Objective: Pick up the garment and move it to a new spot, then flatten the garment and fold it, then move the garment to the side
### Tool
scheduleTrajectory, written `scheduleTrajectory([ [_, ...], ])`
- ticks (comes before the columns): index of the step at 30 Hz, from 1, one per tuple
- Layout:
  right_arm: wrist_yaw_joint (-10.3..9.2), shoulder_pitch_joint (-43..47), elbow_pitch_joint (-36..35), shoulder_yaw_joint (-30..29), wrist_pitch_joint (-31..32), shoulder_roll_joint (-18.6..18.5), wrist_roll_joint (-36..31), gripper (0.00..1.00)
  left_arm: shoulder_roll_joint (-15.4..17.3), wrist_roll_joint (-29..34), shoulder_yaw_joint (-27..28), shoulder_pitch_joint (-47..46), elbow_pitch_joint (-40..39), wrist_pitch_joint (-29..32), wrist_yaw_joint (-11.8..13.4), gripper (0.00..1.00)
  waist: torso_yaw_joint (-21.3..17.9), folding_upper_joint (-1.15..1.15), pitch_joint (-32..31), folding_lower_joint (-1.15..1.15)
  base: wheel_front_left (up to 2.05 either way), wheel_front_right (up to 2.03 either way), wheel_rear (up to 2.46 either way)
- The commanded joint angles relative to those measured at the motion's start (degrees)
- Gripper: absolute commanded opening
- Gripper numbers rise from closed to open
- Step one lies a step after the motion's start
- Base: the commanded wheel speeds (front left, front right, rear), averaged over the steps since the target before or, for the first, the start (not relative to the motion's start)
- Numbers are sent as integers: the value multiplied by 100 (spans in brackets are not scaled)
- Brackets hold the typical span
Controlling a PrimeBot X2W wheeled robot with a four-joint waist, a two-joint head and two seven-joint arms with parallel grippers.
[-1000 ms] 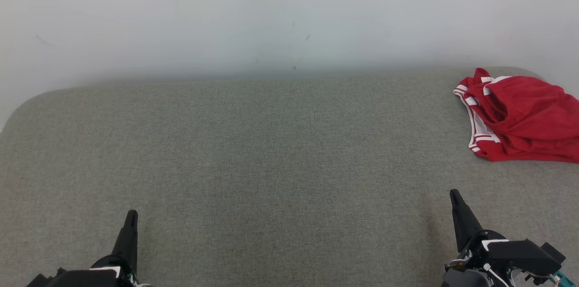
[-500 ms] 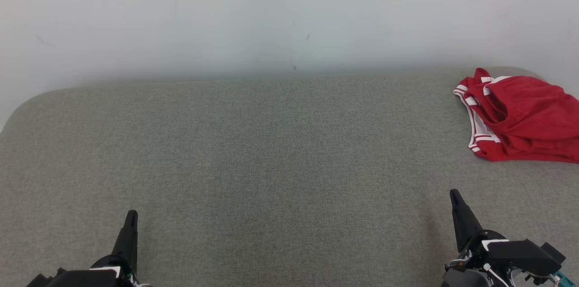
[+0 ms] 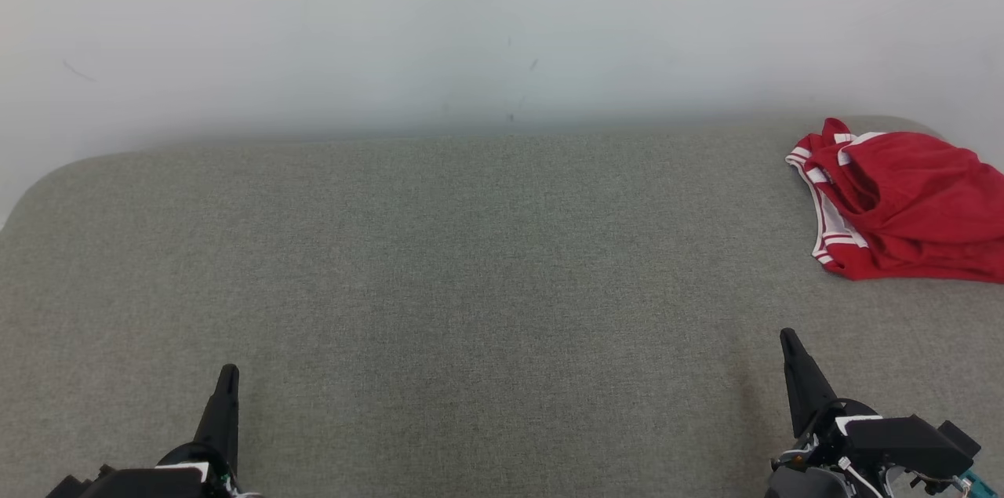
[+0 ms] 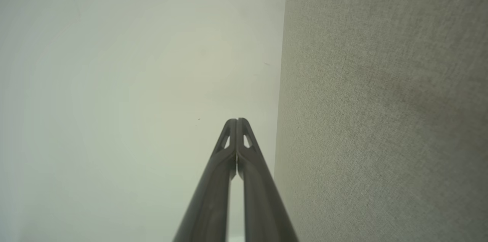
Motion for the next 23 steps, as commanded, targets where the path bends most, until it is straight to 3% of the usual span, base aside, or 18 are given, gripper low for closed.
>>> scheduleTrajectory([
  [1,9,-43,6,0,12,20,11,0,-8,-28,17,-51,7,-4,-11,0,0,0,0,0,0,0,0],
  [23,9,-43,7,1,12,20,11,0,-9,-28,18,-51,7,-4,-12,0,0,0,0,0,0,0,0],
])
